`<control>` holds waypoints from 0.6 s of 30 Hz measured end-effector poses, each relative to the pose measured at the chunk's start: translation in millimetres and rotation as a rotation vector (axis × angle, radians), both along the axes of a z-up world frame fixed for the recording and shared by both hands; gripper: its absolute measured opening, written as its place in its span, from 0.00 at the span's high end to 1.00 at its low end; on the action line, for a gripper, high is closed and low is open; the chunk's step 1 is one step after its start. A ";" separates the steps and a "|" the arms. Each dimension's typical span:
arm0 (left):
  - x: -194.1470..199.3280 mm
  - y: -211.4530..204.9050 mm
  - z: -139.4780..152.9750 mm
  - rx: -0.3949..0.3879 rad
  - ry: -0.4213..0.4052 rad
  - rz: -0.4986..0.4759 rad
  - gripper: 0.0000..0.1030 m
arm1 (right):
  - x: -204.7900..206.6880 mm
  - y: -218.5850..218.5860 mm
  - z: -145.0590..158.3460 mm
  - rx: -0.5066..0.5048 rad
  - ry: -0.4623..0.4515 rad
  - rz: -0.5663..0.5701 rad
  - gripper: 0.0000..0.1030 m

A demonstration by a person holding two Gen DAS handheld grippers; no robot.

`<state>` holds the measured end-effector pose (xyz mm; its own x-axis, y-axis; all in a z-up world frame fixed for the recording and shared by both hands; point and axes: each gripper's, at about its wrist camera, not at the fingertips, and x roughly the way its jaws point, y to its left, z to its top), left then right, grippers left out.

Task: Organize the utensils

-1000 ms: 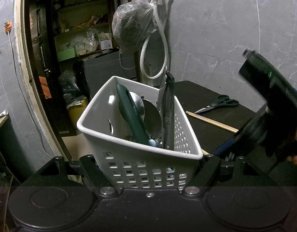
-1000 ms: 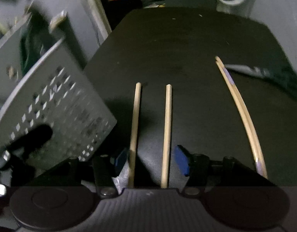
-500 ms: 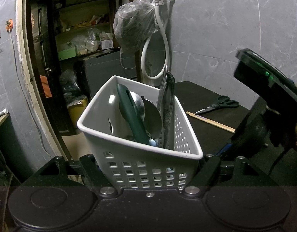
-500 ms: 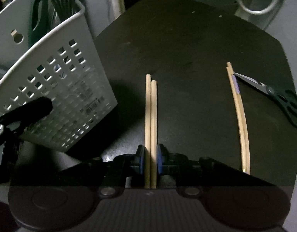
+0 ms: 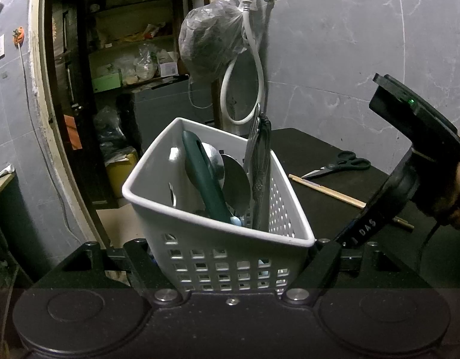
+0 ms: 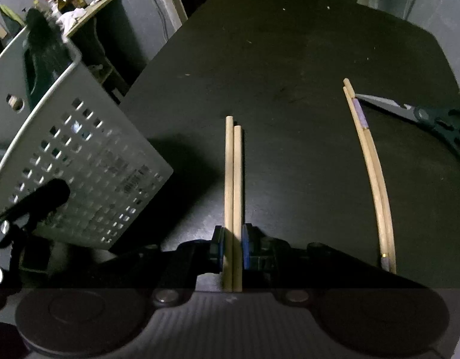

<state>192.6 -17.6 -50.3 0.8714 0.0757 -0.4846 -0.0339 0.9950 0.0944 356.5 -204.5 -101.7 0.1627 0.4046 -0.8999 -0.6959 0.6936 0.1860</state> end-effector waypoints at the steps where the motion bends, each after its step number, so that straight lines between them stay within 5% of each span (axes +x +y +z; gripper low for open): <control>1: -0.4 0.2 -0.4 0.001 -0.001 -0.001 0.24 | -3.2 1.7 0.2 -0.012 -0.021 0.012 0.88; 18: -1.3 -1.0 0.0 0.001 -0.003 -0.004 0.24 | 2.9 23.4 -0.7 -0.068 -0.028 0.052 0.83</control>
